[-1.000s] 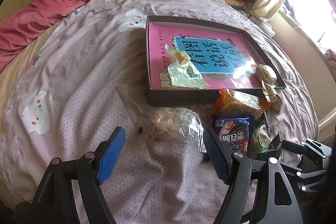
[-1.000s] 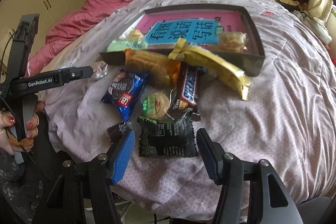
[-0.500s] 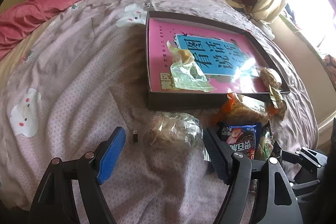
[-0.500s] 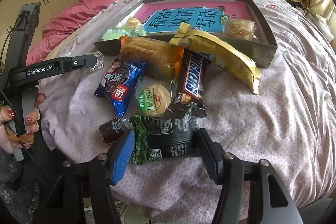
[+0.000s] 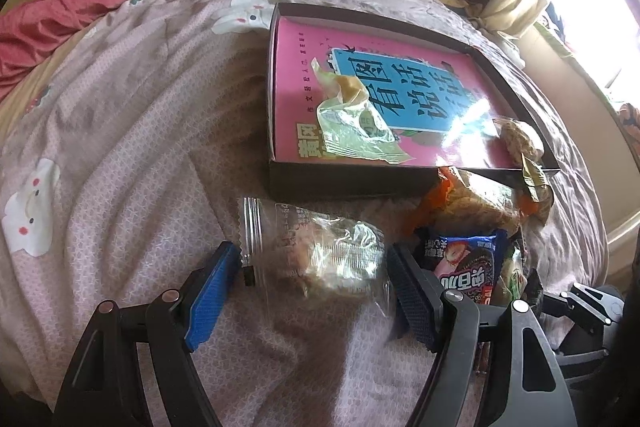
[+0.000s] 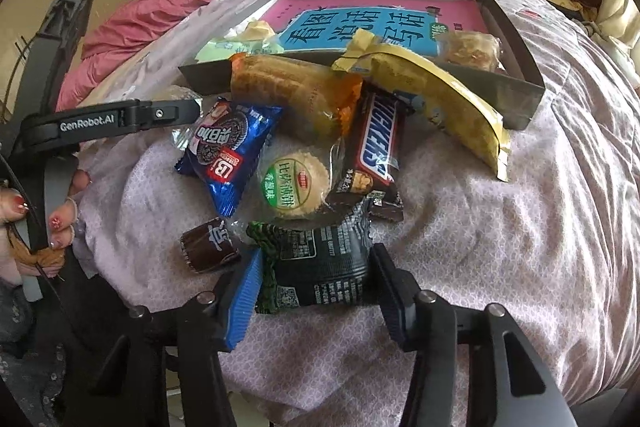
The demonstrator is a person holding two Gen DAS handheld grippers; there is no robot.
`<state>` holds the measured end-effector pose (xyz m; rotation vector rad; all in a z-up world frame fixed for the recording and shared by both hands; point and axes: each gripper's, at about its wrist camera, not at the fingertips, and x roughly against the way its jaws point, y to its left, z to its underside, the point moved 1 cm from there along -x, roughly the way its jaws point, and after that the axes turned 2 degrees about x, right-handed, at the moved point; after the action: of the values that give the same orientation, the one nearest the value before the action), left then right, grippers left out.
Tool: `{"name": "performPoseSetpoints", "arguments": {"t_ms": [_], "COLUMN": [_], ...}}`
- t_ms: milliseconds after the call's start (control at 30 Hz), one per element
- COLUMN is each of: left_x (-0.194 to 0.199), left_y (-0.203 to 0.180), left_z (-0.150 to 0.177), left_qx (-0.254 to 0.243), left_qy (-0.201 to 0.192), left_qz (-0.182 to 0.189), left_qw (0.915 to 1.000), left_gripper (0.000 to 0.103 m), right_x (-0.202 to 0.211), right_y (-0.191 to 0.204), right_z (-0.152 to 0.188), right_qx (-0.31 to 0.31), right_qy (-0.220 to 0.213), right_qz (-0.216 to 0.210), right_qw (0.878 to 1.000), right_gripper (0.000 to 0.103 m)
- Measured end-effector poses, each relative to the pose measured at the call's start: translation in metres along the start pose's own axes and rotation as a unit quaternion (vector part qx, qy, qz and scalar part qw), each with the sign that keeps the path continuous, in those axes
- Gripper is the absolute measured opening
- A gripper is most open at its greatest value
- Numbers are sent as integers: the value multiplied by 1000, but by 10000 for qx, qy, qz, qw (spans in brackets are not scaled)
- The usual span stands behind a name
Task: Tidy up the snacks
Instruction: 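Grasp the clear bun bag with the left tool while the right grasps the black packet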
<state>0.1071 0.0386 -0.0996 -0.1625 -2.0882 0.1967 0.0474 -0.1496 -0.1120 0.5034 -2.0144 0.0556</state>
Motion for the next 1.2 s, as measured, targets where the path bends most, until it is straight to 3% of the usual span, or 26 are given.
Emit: {"name": "performPoseSetpoints", "arguments": {"t_ms": [167,500,1200], "left_x": [-4,-5,42], "left_y": [-3,-18,-18], "left_z": [3,6,-3], "left_qx": [-71,-455,-239], "left_qy": [40,-17,-570], "left_qz": [-1,-12,345], "left_qw": [10000,9990,9975], "left_gripper": [75,53,49], "right_x": [8,26,55], "right_y": [-7,-14,-35], "right_z": [-1,-1,-9], "right_qx": [-165,-238,-617], "right_qy": [-99,-339,-942], "right_qz": [-149,-168,-111], "right_qw": [9997,9990,9936], "right_gripper": [44,42,41]}}
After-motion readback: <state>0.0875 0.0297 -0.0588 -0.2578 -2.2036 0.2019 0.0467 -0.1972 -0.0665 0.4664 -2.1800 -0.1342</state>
